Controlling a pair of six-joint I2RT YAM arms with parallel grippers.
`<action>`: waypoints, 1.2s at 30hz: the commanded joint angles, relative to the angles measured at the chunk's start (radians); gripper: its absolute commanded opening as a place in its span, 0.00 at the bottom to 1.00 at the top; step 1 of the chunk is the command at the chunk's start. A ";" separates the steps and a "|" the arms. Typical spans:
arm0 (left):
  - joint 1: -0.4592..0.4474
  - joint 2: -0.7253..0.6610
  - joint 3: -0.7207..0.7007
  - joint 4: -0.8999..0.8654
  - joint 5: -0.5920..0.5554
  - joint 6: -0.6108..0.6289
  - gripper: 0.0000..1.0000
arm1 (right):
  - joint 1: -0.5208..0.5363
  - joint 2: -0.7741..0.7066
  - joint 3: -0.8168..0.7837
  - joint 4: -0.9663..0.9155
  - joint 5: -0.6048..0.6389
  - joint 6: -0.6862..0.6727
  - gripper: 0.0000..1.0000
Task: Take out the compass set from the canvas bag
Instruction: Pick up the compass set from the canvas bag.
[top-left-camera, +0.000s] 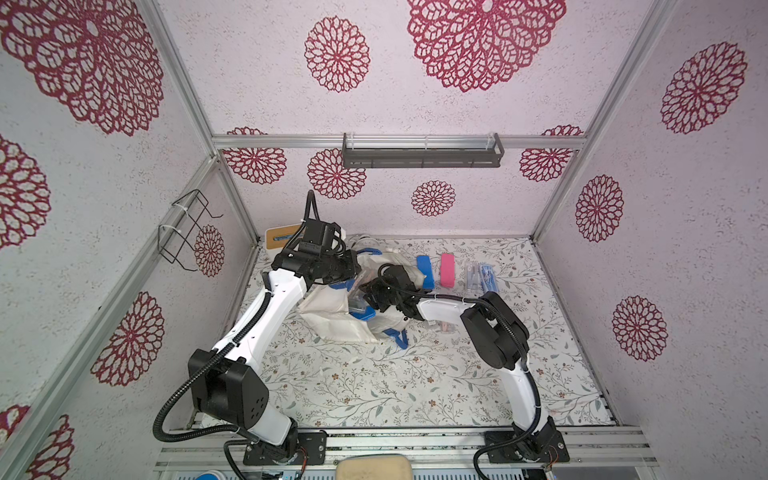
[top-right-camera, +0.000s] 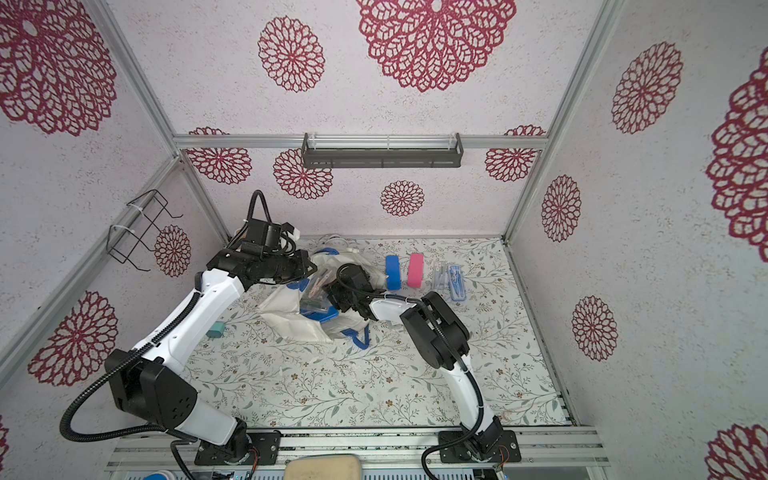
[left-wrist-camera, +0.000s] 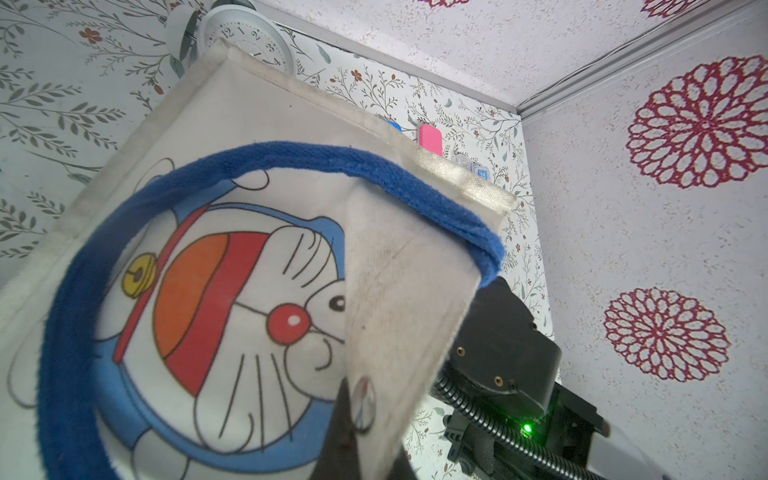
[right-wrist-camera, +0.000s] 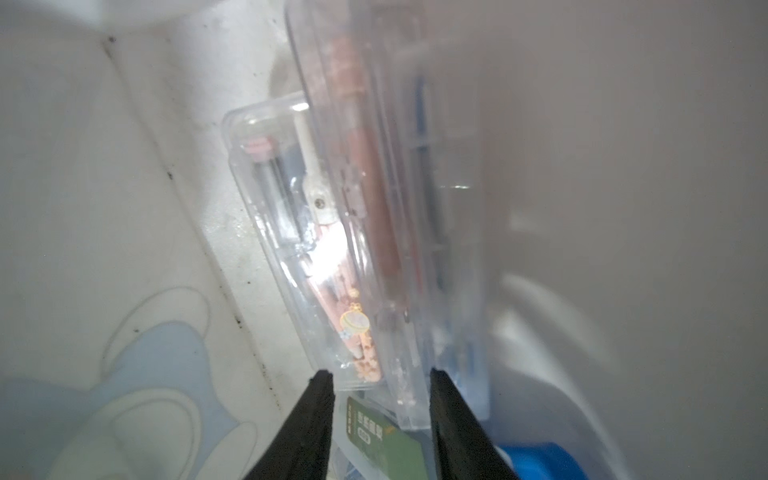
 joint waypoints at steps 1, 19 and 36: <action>-0.010 -0.016 0.011 0.057 0.046 -0.003 0.00 | -0.012 0.018 0.045 0.075 0.010 0.017 0.41; -0.011 -0.002 0.027 0.055 0.045 0.003 0.00 | -0.023 0.090 0.121 -0.180 -0.032 0.022 0.50; 0.018 -0.004 0.040 0.048 0.026 0.000 0.00 | -0.036 0.037 0.038 -0.154 -0.043 0.017 0.14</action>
